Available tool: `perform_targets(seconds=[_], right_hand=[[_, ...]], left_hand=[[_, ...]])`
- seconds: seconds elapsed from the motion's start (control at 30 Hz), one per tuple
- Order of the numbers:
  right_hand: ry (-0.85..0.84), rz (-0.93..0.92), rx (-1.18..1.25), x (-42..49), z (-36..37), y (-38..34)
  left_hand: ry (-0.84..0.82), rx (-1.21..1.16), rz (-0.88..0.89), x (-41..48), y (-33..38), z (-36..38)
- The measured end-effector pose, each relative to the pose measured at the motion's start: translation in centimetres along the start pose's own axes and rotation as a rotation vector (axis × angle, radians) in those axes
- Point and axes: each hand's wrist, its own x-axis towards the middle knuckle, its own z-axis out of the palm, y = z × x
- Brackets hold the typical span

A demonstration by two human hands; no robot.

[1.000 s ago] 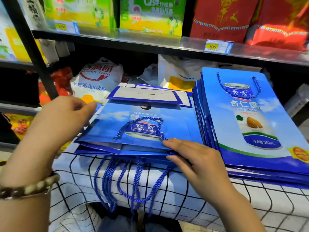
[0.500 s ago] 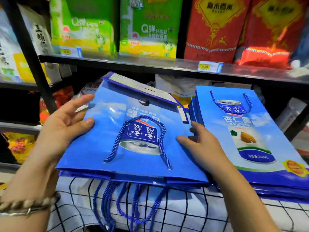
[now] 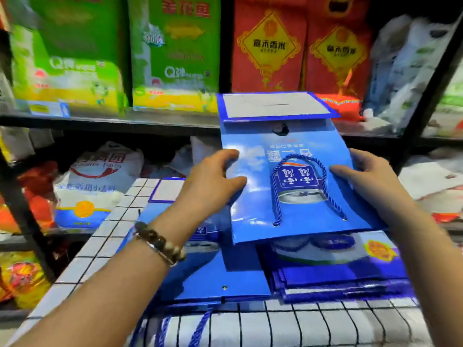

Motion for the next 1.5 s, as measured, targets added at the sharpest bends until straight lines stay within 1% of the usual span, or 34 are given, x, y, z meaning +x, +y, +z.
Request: perform_targets(seconds=[0.1, 0.17, 0.27, 0.33, 0.37, 0.4, 0.47, 0.5, 0.53, 0.6, 0.63, 0.67, 0.7, 0.73, 0.8, 0.93, 1.03, 1.1, 1.17, 1.2, 1.27, 1.3, 1.33, 1.4, 1.47, 1.5], right_hand=[[-0.008, 0.095, -0.080, 0.6, -2.3, 3.9], [-0.016, 0.168, -0.144, 0.6, -2.9, 6.3], [-0.083, 0.242, -0.259, 0.1, -2.6, 9.2], [-0.113, 0.276, -0.360, -0.1, -2.1, 10.4], [-0.123, 0.296, -0.442, -0.2, -1.9, 10.4], [-0.129, 0.304, -0.576, -0.2, -1.7, 10.1], [-0.094, 0.241, -0.909, -0.1, -1.6, 9.2], [-0.056, 0.169, -1.002, 0.1, -1.3, 8.6], [-0.027, 0.079, -1.015, 0.2, -0.9, 7.9], [-0.050, -0.104, -0.921, 0.6, 0.8, 7.1], [-0.111, -0.170, -0.903, 0.8, 1.8, 7.1], [-0.192, -0.199, -0.915, 0.9, 2.8, 7.5], [-0.282, -0.178, -0.938, 0.9, 3.6, 8.1], [-0.374, -0.117, -0.954, 0.8, 4.0, 8.8], [-0.505, -0.012, -0.951, 0.7, 4.3, 9.9], [-0.610, 0.042, -0.974, 0.8, 4.6, 10.5], [-0.645, 0.064, -0.973, 1.1, 4.8, 10.6], [-0.638, 0.066, -0.965, 1.0, 4.7, 10.3], [-0.588, 0.032, -0.944, 0.7, 4.5, 10.1], [-0.521, -0.010, -0.912, 0.6, 4.3, 10.0], [-0.300, -0.133, -0.785, 0.4, 3.9, 9.1], [-0.190, -0.178, -0.709, 0.4, 3.7, 8.3], [-0.109, -0.196, -0.633, 0.2, 3.6, 7.2], [-0.057, -0.199, -0.455, -0.2, 3.9, 4.7], [-0.123, -0.227, -0.299, -1.8, 5.3, 1.7], [-0.202, -0.255, -0.252, -3.0, 6.3, 0.4]], left_hand=[[-0.135, 0.151, 0.031, 0.6, 0.3, 4.6], [-0.229, 0.312, 0.039, 0.2, 0.2, 6.8], [-0.341, 0.565, 0.064, -1.2, -0.4, 8.4], [-0.356, 0.765, 0.144, -2.0, -0.5, 8.7], [-0.344, 0.856, 0.183, -2.2, -0.4, 8.9], [-0.324, 0.917, 0.205, -2.2, -0.3, 9.0], [-0.304, 0.915, 0.221, -1.7, 0.3, 9.9], [-0.327, 0.860, 0.212, -1.4, 0.7, 10.7], [-0.375, 0.785, 0.183, -1.1, 0.9, 11.5], [-0.493, 0.662, 0.119, -0.8, 1.2, 13.1], [-0.539, 0.637, 0.106, -0.7, 1.0, 13.8], [-0.574, 0.631, 0.099, -0.7, 0.7, 14.4], [-0.600, 0.631, 0.092, -0.7, 0.2, 14.9], [-0.620, 0.635, 0.085, -0.8, -0.2, 15.2], [-0.644, 0.649, 0.078, -0.8, -0.6, 15.6], [-0.709, 0.647, 0.026, -0.3, -0.6, 15.7], [-0.735, 0.637, -0.002, -0.2, -0.5, 15.6], [-0.754, 0.627, -0.009, 0.0, -0.1, 15.3], [-0.788, 0.526, -0.020, 0.3, 0.5, 14.3], [-0.790, 0.421, -0.032, 0.4, 0.9, 13.4], [-0.761, 0.212, -0.032, 0.5, 1.8, 10.7], [-0.736, 0.171, -0.014, 0.3, 1.9, 9.0], [-0.711, 0.182, 0.014, -0.2, 1.8, 7.1], [-0.679, 0.297, 0.047, -1.4, 0.7, 3.6], [-0.696, 0.426, 0.029, -3.1, -1.0, 0.5], [-0.715, 0.485, 0.008, -3.9, -2.0, -0.8]])
